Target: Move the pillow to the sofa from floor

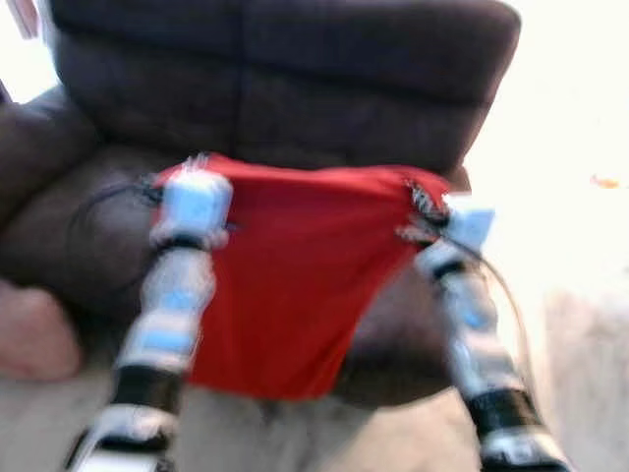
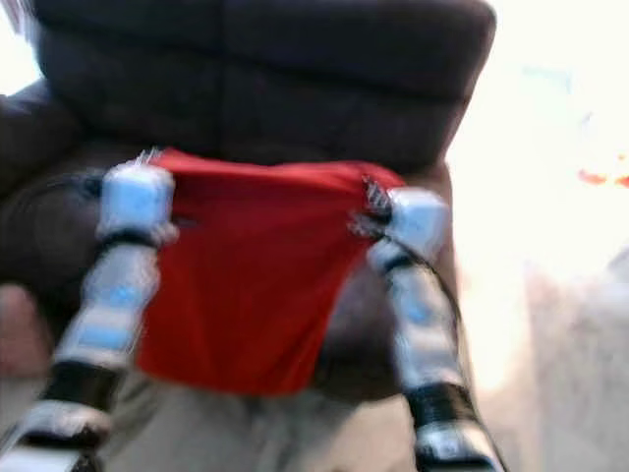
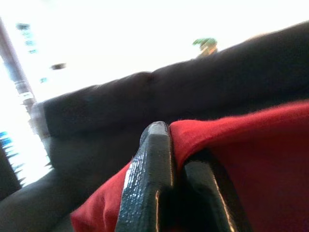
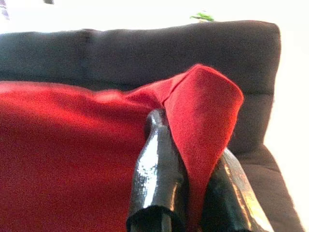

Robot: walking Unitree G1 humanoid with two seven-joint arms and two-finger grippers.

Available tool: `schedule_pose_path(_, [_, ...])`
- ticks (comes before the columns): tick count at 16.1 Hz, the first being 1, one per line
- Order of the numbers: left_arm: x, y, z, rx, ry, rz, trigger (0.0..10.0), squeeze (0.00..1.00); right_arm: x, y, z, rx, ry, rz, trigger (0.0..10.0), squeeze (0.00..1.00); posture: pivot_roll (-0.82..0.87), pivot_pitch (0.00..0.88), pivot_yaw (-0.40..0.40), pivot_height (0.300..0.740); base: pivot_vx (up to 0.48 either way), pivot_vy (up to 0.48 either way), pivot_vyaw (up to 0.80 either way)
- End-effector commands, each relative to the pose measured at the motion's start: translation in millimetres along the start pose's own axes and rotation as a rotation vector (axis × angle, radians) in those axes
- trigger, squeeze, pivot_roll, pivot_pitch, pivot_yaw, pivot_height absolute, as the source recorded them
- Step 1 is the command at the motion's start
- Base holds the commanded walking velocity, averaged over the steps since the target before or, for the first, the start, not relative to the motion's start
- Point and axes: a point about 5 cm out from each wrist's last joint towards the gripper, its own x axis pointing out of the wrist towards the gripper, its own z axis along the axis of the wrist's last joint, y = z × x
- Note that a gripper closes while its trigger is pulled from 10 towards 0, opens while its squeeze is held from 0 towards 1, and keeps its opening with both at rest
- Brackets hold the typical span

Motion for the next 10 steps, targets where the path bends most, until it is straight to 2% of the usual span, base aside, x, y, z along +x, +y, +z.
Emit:
schedule_pose_path(1, [8.9, 17.2, 16, -0.008, -0.070, 0.033, 10.0, 0.00, 11.5, 6.5, 29, 0.009, -0.133, 0.007, 10.0, 0.00, 0.07, 0.003, -0.065, 0.740, 0.266, 0.000, 0.00])
schedule_pose_path(4, [18.5, 19.1, 28, -0.027, -0.110, 0.031, 10.0, 0.00, 15.8, 7.7, 41, 0.008, -0.168, 0.003, 10.0, 0.00, 0.07, 0.003, -0.061, 0.740, 0.270, 0.000, 0.00])
schedule_pose_path(10, [53.5, 41.4, 63, -0.022, -0.225, 0.065, 10.0, 0.00, 48.0, 7.9, 118, -0.011, -0.381, 0.001, 10.0, 0.00, 0.07, 0.000, -0.059, 0.740, 0.268, 0.000, 0.00])
